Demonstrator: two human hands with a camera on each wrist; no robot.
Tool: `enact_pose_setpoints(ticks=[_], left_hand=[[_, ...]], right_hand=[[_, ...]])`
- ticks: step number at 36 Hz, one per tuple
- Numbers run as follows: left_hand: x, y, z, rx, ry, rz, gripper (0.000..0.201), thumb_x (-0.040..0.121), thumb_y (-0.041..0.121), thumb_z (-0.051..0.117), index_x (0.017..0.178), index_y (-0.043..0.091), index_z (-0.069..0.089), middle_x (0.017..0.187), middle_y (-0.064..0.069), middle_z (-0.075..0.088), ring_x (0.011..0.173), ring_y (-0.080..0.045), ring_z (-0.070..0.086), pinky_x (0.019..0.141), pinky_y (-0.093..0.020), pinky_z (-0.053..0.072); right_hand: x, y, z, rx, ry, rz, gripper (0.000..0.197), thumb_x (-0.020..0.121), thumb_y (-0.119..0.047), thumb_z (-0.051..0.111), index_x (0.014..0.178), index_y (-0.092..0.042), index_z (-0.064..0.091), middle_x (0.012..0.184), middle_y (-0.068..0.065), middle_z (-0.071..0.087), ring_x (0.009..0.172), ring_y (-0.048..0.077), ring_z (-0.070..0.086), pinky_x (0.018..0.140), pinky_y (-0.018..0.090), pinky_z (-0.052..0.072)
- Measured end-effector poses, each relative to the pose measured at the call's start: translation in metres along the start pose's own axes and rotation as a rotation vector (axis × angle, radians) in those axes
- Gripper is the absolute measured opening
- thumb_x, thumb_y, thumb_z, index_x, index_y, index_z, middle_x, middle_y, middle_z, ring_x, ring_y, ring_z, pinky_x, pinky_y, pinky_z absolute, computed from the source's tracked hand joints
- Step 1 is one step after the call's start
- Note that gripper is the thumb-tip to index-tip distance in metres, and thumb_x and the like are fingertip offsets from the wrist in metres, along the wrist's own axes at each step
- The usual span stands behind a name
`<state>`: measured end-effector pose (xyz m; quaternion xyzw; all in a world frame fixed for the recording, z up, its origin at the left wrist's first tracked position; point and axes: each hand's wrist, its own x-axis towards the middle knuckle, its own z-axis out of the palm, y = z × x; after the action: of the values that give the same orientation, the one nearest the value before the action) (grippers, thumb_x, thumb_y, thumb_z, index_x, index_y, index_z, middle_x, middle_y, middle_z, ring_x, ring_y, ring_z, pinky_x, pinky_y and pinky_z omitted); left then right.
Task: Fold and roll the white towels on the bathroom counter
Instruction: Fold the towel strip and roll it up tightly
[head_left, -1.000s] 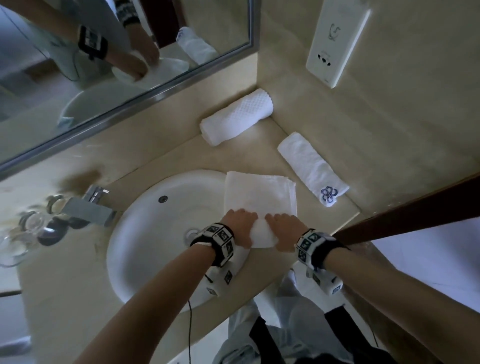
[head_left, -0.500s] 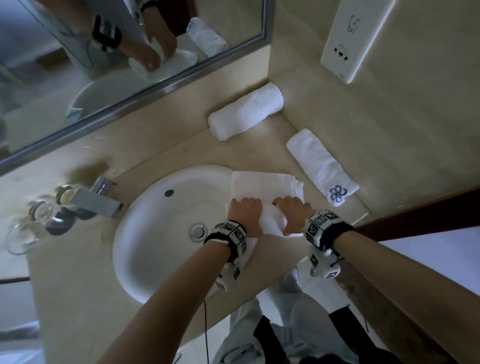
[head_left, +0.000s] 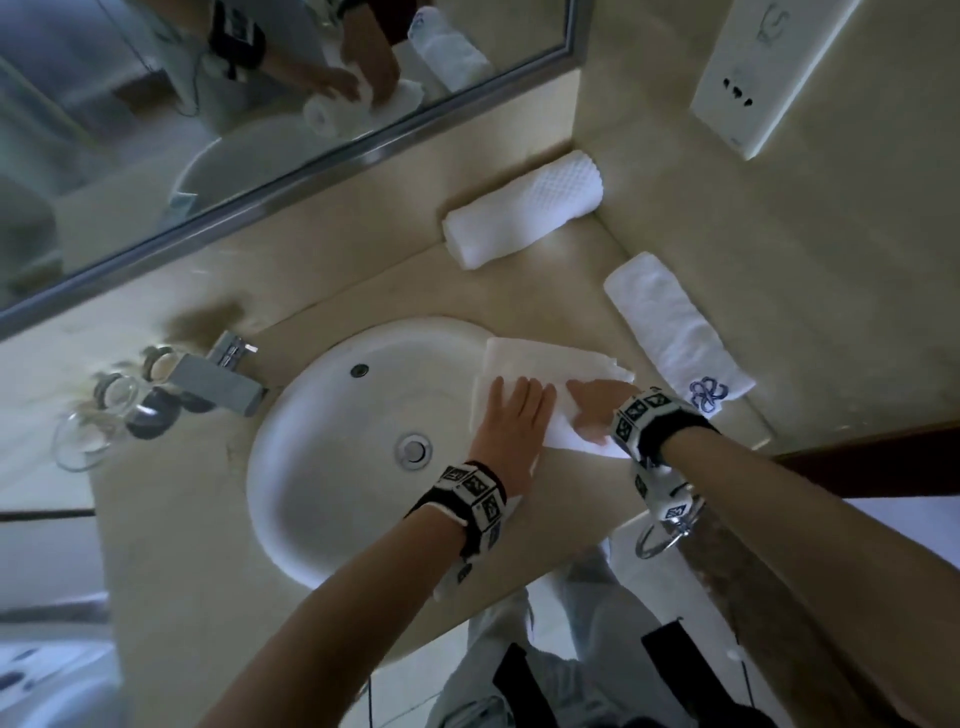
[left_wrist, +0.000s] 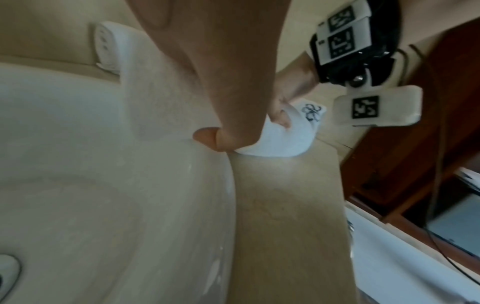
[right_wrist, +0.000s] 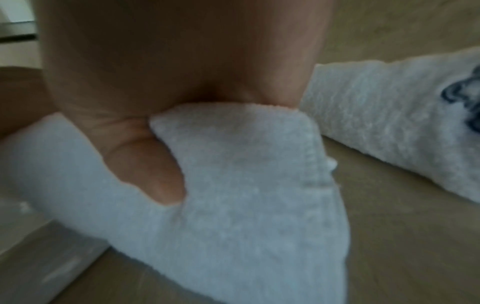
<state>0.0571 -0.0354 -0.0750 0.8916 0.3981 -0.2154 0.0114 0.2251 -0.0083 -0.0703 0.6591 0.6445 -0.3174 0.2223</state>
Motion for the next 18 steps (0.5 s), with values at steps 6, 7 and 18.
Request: enact_pose_setpoints(ticks=[6, 7, 18], left_hand=[[0.034, -0.011, -0.023, -0.082, -0.035, 0.028, 0.067, 0.072, 0.021, 0.065, 0.132, 0.007, 0.038, 0.128, -0.01, 0.044, 0.118, -0.029, 0.042, 0.11, -0.047, 0.021], [0.041, -0.011, -0.028, -0.093, -0.047, 0.019, 0.06, 0.074, 0.023, 0.064, 0.128, 0.009, 0.041, 0.125, -0.009, 0.047, 0.115, -0.029, 0.044, 0.108, -0.046, 0.024], [0.098, -0.03, -0.043, -0.279, -0.194, -0.097, 0.042, 0.086, 0.041, 0.044, 0.121, 0.021, 0.056, 0.123, -0.004, 0.061, 0.116, -0.025, 0.054, 0.106, -0.047, 0.032]], right_hand=[[0.006, -0.001, -0.005, 0.051, -0.012, 0.046, 0.065, 0.081, -0.019, 0.056, 0.142, -0.017, 0.033, 0.135, 0.012, 0.05, 0.122, 0.033, 0.048, 0.099, 0.043, 0.041], [0.005, 0.001, -0.005, 0.055, 0.032, 0.04, 0.065, 0.08, -0.022, 0.056, 0.14, -0.02, 0.033, 0.135, 0.01, 0.049, 0.123, 0.033, 0.046, 0.102, 0.045, 0.038], [-0.008, 0.003, 0.025, 0.101, 0.669, -0.09, 0.066, 0.061, -0.02, 0.06, 0.126, -0.014, 0.05, 0.122, 0.005, 0.055, 0.112, 0.029, 0.054, 0.103, 0.051, 0.031]])
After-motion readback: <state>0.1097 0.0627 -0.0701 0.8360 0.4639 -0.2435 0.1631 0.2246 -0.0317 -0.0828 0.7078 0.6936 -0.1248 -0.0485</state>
